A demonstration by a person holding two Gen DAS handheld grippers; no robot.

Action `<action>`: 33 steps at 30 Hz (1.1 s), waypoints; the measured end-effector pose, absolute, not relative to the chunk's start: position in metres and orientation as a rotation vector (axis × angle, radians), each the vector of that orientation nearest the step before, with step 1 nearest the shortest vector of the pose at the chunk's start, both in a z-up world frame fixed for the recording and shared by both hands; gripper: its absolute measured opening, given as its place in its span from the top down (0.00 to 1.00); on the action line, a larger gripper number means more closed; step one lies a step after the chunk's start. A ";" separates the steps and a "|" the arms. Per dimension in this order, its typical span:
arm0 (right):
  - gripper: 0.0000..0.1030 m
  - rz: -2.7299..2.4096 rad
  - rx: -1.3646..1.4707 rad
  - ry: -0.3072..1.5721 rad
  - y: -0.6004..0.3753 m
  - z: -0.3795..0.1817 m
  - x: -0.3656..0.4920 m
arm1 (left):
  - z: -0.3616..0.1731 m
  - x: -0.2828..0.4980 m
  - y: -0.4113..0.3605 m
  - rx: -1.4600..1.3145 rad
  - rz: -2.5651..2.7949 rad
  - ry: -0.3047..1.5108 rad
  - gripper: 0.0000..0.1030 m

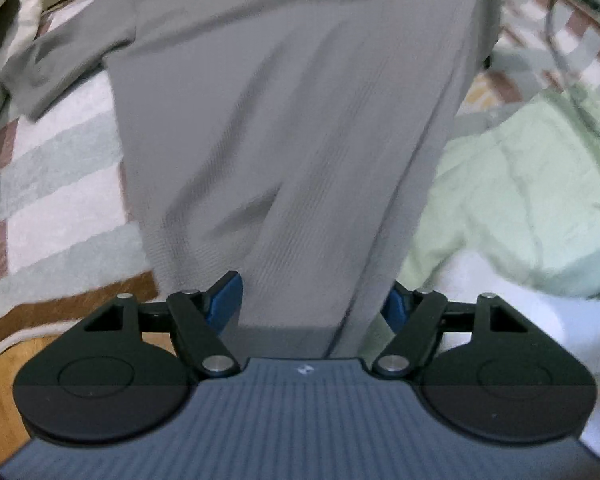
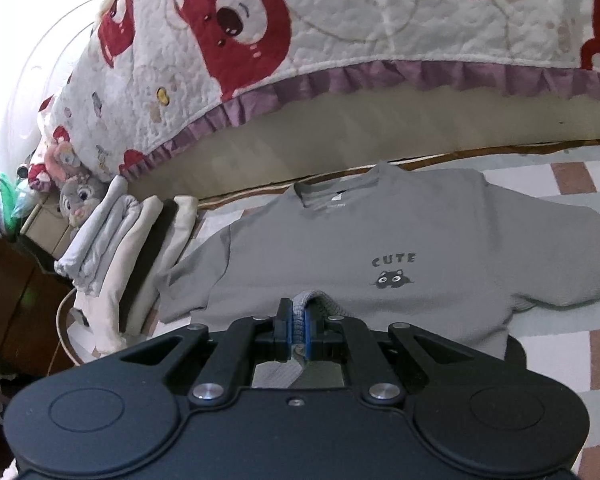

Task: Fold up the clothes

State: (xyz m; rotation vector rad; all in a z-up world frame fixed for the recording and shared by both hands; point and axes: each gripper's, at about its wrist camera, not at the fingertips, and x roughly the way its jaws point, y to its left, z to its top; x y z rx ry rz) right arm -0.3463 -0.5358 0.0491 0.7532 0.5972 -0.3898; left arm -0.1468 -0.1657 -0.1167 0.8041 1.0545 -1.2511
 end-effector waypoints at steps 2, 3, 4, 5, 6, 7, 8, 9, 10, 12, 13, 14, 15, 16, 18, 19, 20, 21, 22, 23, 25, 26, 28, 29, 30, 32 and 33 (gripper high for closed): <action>0.93 -0.400 0.759 0.587 -0.538 0.050 -0.352 | -0.121 -0.147 -0.165 0.866 -1.192 1.049 0.32; 0.93 -0.404 0.760 0.583 -0.538 0.050 -0.354 | -0.120 -0.145 -0.163 0.859 -1.187 1.037 0.47; 0.93 -0.409 0.761 0.578 -0.539 0.049 -0.356 | -0.115 -0.143 -0.161 0.842 -1.186 1.023 0.63; 0.93 -0.414 0.762 0.576 -0.540 0.049 -0.357 | -0.108 -0.140 -0.159 0.818 -1.190 1.009 0.94; 0.92 -0.420 0.763 0.575 -0.542 0.048 -0.358 | -0.100 -0.137 -0.157 0.793 -1.193 0.994 0.93; 0.92 -0.425 0.765 0.573 -0.543 0.047 -0.359 | -0.090 -0.134 -0.157 0.779 -1.189 0.956 0.93; 0.92 -0.431 0.766 0.572 -0.545 0.047 -0.360 | -0.077 -0.131 -0.158 0.773 -1.179 0.900 0.93; 0.92 -0.436 0.767 0.571 -0.546 0.046 -0.361 | -0.065 -0.128 -0.159 0.767 -1.169 0.844 0.93; 0.92 -0.447 0.761 0.575 -0.548 0.045 -0.362 | -0.053 -0.122 -0.162 0.748 -1.163 0.801 0.93; 0.92 -0.473 0.743 0.586 -0.551 0.045 -0.363 | -0.030 -0.104 -0.171 0.688 -1.158 0.736 0.93; 0.93 -0.494 0.731 0.595 -0.554 0.044 -0.363 | -0.021 -0.094 -0.178 0.665 -1.154 0.708 0.93; 0.92 -0.516 0.719 0.603 -0.557 0.042 -0.363 | -0.020 -0.080 -0.189 0.641 -1.157 0.704 0.92; 0.92 -0.537 0.707 0.612 -0.561 0.041 -0.363 | -0.023 -0.065 -0.202 0.612 -1.166 0.717 0.91; 0.92 -0.566 0.698 0.623 -0.566 0.039 -0.363 | -0.027 -0.050 -0.215 0.582 -1.175 0.729 0.90; 0.92 -0.634 0.692 0.656 -0.578 0.030 -0.359 | -0.037 -0.023 -0.241 0.527 -1.173 0.753 0.65; 0.92 -0.668 0.689 0.673 -0.584 0.026 -0.357 | -0.049 -0.012 -0.252 0.505 -1.147 0.765 0.61; 0.92 -0.680 0.706 0.692 -0.590 0.019 -0.354 | -0.059 -0.003 -0.261 0.490 -1.122 0.775 0.62; 0.92 -0.686 0.729 0.712 -0.596 0.012 -0.351 | -0.070 0.005 -0.268 0.473 -1.108 0.792 0.64; 0.92 -0.682 0.755 0.733 -0.602 0.003 -0.347 | -0.081 0.013 -0.273 0.438 -1.110 0.827 0.64; 0.92 -0.672 0.770 0.746 -0.606 -0.004 -0.343 | -0.090 0.021 -0.276 0.392 -1.120 0.872 0.66; 0.92 -0.652 0.765 0.770 -0.613 -0.019 -0.335 | -0.106 0.034 -0.277 0.285 -1.129 0.941 0.71; 0.92 -0.663 0.746 0.795 -0.617 -0.025 -0.330 | -0.112 0.036 -0.277 0.260 -1.118 0.946 0.72; 0.92 -0.667 0.704 0.843 -0.622 -0.037 -0.324 | -0.123 0.040 -0.276 0.269 -1.069 0.940 0.72; 0.92 -0.675 0.691 0.858 -0.625 -0.041 -0.323 | -0.129 0.042 -0.276 0.288 -1.045 0.937 0.71; 0.91 -0.685 0.680 0.871 -0.628 -0.046 -0.323 | -0.133 0.045 -0.274 0.297 -1.036 0.927 0.71; 0.90 -0.688 0.704 0.838 -0.630 -0.049 -0.331 | -0.135 0.047 -0.268 0.281 -1.060 0.899 0.66; 0.90 -0.688 0.719 0.817 -0.631 -0.050 -0.336 | -0.136 0.048 -0.266 0.273 -1.073 0.888 0.63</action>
